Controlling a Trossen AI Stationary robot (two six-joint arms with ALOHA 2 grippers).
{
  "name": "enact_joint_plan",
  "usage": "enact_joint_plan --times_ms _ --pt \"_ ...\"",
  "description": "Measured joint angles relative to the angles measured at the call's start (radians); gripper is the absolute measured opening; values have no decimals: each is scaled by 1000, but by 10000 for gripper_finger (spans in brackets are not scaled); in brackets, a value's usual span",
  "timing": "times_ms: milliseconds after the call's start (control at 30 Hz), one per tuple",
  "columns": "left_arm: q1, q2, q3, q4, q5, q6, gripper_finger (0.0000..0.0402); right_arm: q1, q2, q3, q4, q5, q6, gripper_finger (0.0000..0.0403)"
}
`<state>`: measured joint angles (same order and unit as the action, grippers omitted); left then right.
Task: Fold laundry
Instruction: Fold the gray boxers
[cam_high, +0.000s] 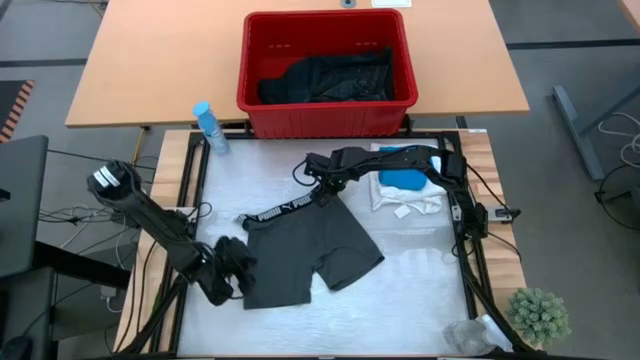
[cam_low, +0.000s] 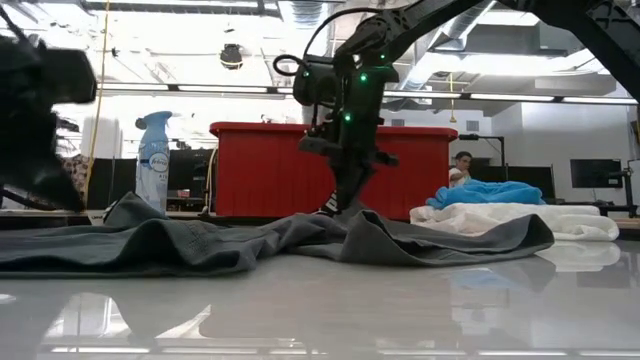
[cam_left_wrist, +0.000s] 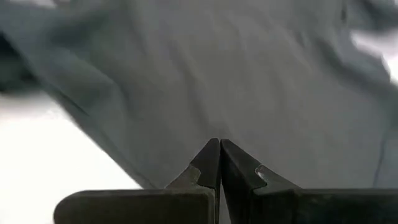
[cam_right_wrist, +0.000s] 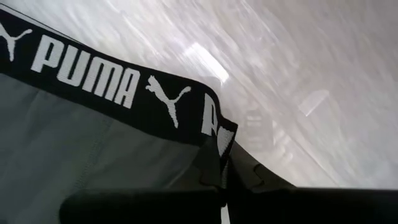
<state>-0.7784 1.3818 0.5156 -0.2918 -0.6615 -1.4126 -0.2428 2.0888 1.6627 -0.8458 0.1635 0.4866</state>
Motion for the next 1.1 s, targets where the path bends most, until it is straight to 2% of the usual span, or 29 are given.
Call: enact_joint_plan --times_ms 233,400,533,633,800,933,1100 --pt "-2 188 5 252 159 -115 0 0 0 0 -6 0 0 23" --pt "-15 194 0 429 275 -115 0 -2 0 0 -13 -1 -13 23" --pt "-26 152 4 458 410 -129 0 -7 0 0 -17 -5 -24 23" --pt "-24 115 16 451 393 -180 0 -8 0 1 -17 -7 -24 23" --pt "-36 40 46 433 266 -145 0 -8 0 1 -15 -7 -35 23" --pt "-35 1 48 441 266 -132 0 -6 0 1 -15 -6 -40 23" --pt "-55 11 48 431 266 -32 0 -1 0 1 -16 -5 -42 23"
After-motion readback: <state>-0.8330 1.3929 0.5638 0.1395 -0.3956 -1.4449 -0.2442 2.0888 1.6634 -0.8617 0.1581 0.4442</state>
